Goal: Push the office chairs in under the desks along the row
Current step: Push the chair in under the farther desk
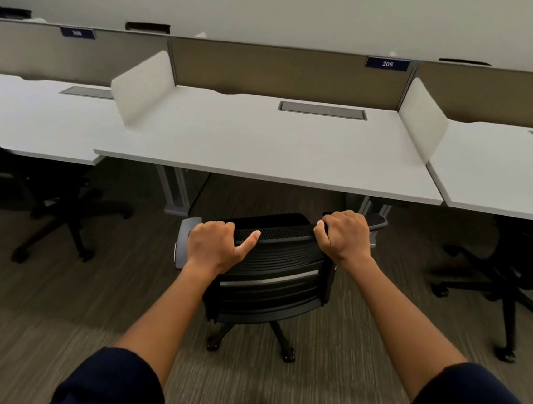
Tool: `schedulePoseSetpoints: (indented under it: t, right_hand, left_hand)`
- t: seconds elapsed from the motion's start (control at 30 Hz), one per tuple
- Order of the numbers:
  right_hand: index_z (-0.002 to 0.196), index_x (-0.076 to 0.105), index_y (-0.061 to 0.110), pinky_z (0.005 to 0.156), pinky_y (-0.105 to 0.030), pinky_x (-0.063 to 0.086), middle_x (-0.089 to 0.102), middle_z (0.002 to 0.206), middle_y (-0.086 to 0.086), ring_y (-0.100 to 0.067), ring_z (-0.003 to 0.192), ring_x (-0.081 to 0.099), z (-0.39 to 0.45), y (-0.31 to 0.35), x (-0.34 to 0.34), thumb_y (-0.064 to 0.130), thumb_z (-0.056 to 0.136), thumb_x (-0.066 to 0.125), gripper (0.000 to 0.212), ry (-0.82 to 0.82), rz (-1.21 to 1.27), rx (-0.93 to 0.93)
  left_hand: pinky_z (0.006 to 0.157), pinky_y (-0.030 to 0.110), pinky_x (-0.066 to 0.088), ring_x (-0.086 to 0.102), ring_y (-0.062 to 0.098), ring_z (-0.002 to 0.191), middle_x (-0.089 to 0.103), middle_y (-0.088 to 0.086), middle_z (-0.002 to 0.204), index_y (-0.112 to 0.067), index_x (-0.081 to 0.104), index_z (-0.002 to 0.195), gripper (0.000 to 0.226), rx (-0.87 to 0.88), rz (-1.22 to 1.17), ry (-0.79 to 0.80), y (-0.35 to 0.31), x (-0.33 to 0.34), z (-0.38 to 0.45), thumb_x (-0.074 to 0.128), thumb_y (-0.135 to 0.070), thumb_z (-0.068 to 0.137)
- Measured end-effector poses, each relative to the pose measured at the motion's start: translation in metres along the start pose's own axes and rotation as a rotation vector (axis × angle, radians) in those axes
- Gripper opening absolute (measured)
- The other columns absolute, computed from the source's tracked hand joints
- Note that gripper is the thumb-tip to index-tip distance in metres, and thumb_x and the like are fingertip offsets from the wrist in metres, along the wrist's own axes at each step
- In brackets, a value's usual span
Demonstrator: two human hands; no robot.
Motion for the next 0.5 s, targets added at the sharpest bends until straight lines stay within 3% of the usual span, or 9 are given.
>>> schedulePoseSetpoints:
  t: [0.2,0.33,0.5]
  right_hand:
    - [0.067,0.064,0.009,0.067,-0.033,0.03,0.063,0.067,-0.008,-0.025,0.069,0.055,0.062,-0.017,0.026,0.045,0.09,0.021,0.06,0.025,-0.002,-0.009]
    - [0.072,0.067,0.011,0.067,-0.032,0.029,0.064,0.07,-0.006,-0.024,0.07,0.057,0.094,-0.016,0.035,0.046,0.091,0.018,0.062,0.051,0.01,-0.018]
    - [0.092,0.074,0.012,0.082,-0.037,0.043,0.072,0.088,-0.009,-0.027,0.086,0.061,0.139,-0.018,0.051,0.047,0.091,0.017,0.067,0.089,0.051,0.01]
  left_hand:
    - [0.047,0.029,0.046,0.045,0.014,0.041,0.044,-0.005,0.045,-0.018,0.046,0.052,0.075,-0.005,0.0,0.005,0.006,0.022,0.064,0.022,-0.078,0.089]
    - [0.043,0.025,0.04,0.043,0.012,0.04,0.043,-0.005,0.044,-0.018,0.045,0.051,0.074,0.004,-0.02,-0.012,0.016,0.031,0.095,0.022,-0.078,0.089]
    - [0.046,0.033,0.049,0.047,0.014,0.042,0.047,-0.004,0.047,-0.018,0.044,0.053,0.074,-0.011,-0.009,0.015,0.027,0.047,0.145,0.018,-0.078,0.088]
Point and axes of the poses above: each hand's wrist, its own z-axis towards the middle knuckle, its own x-axis out of the palm, y = z × x, the point moved 1 cm from there along z, towards the middle knuckle
